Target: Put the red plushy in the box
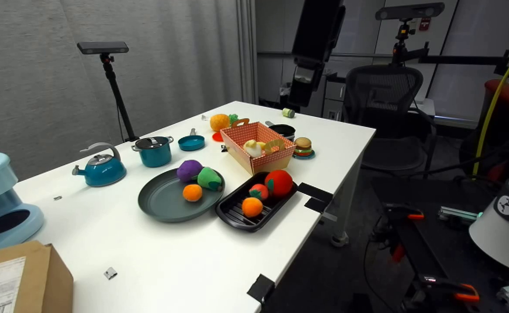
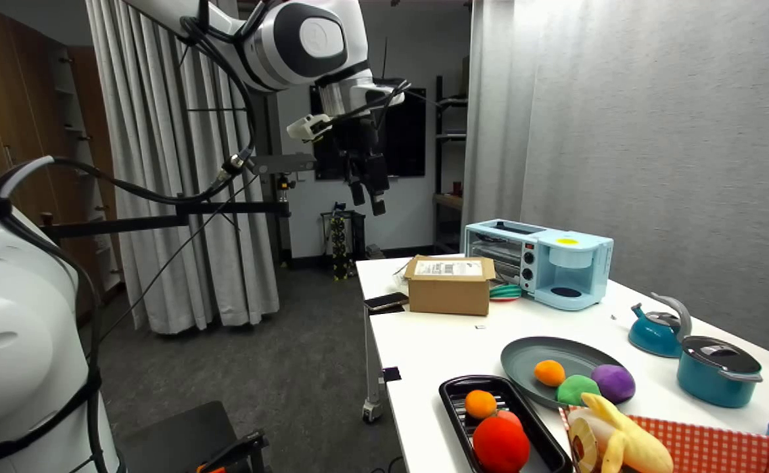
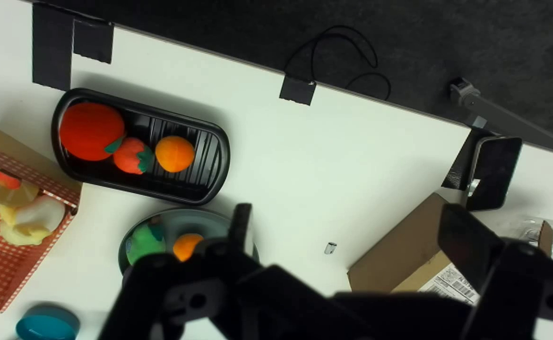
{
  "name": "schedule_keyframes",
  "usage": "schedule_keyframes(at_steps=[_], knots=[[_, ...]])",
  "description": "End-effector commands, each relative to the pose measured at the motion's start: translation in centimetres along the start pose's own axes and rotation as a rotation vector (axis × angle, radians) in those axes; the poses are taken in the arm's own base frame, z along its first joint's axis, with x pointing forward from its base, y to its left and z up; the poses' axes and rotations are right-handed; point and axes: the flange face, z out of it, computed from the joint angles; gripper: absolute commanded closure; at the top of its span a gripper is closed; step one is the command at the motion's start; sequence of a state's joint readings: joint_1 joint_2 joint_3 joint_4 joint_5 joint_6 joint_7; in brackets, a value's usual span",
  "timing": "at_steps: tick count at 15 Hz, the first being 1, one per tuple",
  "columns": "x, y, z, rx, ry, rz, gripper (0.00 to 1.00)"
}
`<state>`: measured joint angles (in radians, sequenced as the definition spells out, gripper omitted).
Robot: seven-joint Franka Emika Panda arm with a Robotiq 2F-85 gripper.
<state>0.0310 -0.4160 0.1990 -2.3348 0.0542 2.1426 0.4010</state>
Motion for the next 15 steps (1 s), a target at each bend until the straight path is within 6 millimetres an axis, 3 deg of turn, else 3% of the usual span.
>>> schedule_keyframes(at_steps=[1, 7, 8, 15], knots=[[0.0, 0.0, -0.1, 0.000, -0.001, 0.000, 0.00], [0.0, 0.0, -0.1, 0.000, -0.001, 0.000, 0.00], [4.0, -2.4, -2.8, -0.002, -0.004, 0.012, 0.00], [9.6, -2.8, -3.5, -0.108, 0.009, 0.042, 0.00]])
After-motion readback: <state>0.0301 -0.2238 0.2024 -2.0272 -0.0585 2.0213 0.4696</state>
